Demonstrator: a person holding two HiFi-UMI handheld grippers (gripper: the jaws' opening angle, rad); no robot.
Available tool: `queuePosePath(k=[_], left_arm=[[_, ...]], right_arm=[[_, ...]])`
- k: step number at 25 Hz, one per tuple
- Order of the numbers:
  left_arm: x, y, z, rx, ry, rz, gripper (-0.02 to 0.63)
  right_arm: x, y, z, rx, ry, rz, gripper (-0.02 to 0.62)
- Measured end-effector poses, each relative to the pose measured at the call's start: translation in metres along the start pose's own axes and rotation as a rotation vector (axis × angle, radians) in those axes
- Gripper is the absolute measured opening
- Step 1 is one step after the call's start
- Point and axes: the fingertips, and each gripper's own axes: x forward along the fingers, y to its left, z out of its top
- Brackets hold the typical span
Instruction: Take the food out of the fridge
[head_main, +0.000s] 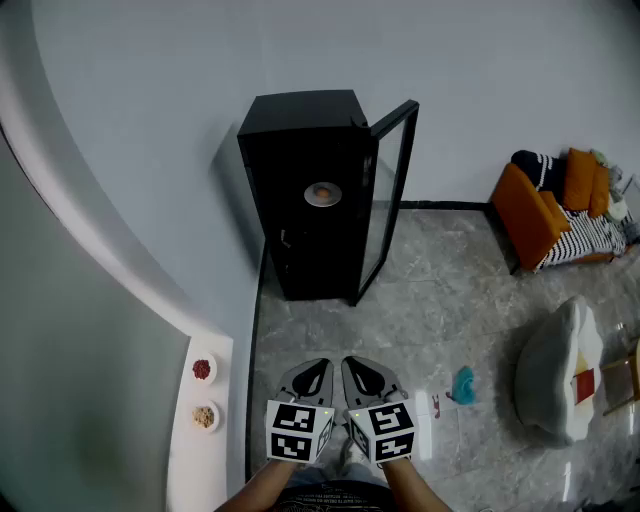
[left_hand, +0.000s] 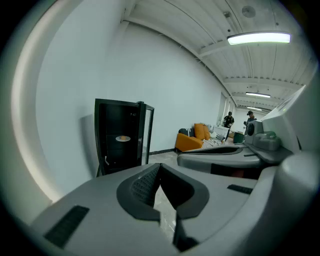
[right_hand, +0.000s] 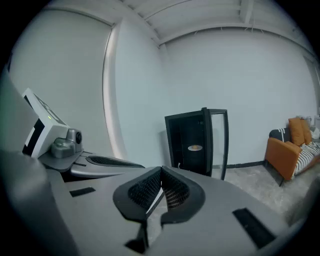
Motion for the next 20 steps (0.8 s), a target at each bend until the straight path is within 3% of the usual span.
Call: queuePosePath(k=[9, 20], left_arm=[[-0.031, 0.034, -0.004, 0.018, -0.002, -0.056, 0.014], [-0.032, 0.069, 0.001, 0.015, -0.014, -0.074, 0.014]], right_arm=[[0.015, 0.049, -0.001, 0.007, 0.018, -0.019, 0.020], [0.040, 0.066, 0.006, -0.007, 0.006, -0.048, 0.020]])
